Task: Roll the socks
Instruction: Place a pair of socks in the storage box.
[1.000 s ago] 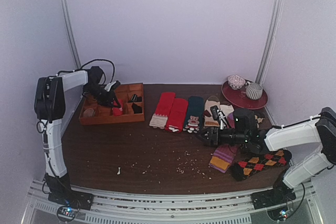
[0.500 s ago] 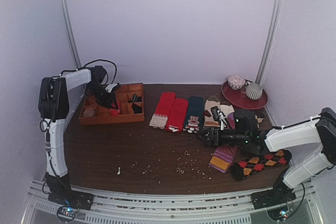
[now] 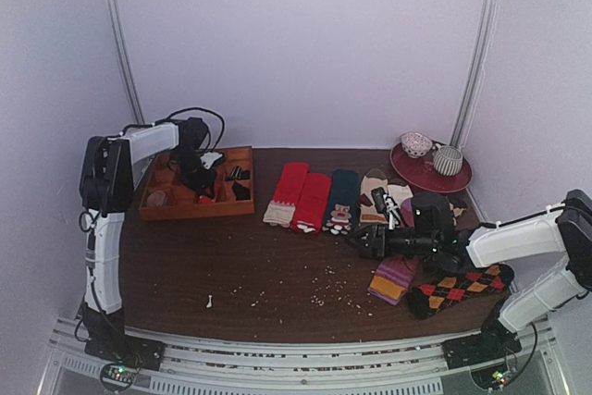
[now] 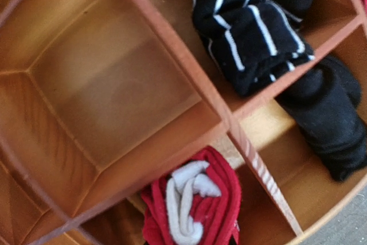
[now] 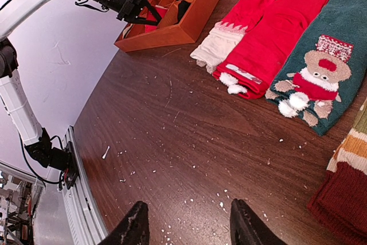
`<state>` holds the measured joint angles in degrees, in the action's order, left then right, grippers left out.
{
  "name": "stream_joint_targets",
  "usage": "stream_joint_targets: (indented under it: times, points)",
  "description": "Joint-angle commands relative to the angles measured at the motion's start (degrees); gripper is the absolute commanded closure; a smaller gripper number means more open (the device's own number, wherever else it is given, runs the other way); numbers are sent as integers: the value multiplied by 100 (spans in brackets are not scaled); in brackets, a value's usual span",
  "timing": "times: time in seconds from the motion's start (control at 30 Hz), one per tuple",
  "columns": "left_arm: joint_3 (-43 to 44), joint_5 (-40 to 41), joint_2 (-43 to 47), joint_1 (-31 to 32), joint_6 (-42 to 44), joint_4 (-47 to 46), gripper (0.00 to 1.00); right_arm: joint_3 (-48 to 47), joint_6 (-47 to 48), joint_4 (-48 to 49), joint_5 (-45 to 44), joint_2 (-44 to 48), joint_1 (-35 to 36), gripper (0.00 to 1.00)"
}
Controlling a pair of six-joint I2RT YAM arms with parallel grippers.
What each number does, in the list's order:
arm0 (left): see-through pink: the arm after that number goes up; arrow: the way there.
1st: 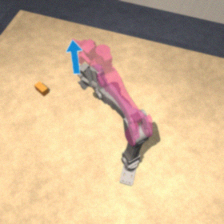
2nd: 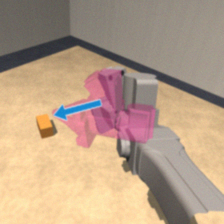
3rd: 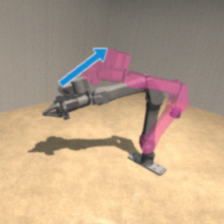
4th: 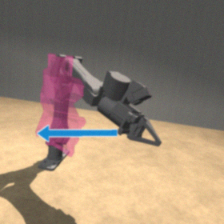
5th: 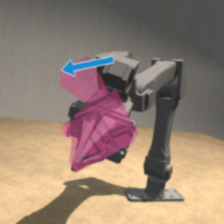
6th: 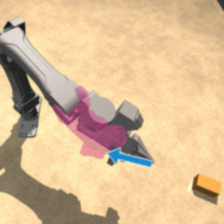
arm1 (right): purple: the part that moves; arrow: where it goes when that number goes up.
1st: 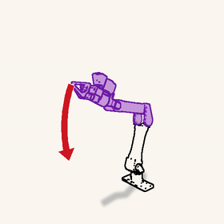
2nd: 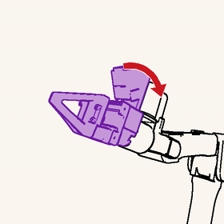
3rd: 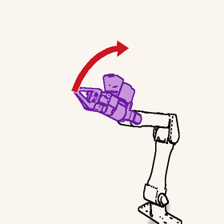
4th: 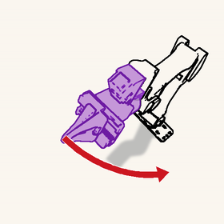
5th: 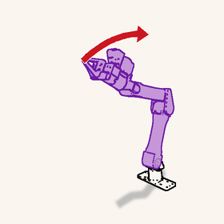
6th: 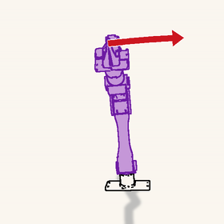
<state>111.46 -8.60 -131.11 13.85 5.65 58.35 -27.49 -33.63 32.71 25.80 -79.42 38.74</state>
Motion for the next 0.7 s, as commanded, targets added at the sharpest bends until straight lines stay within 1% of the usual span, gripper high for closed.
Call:
stream_joint_targets:
  times: [0.0,0.17,0.43,0.63,0.67]
  points:
    - [-23,239,-310,227,-93,443,100,8,23,69,-46,4,-30,51]
    - [34,317,-449,296,-74,542,100,62,17,131,-58,3,-33,51]
    - [529,576,-864,327,-118,788,100,54,9,181,-32,-56,-33,51]
    - [569,650,-980,347,-112,808,100,25,5,187,-37,-99,-29,51]
    - [555,682,-932,347,-116,772,97,16,3,179,-32,-104,-37,51]
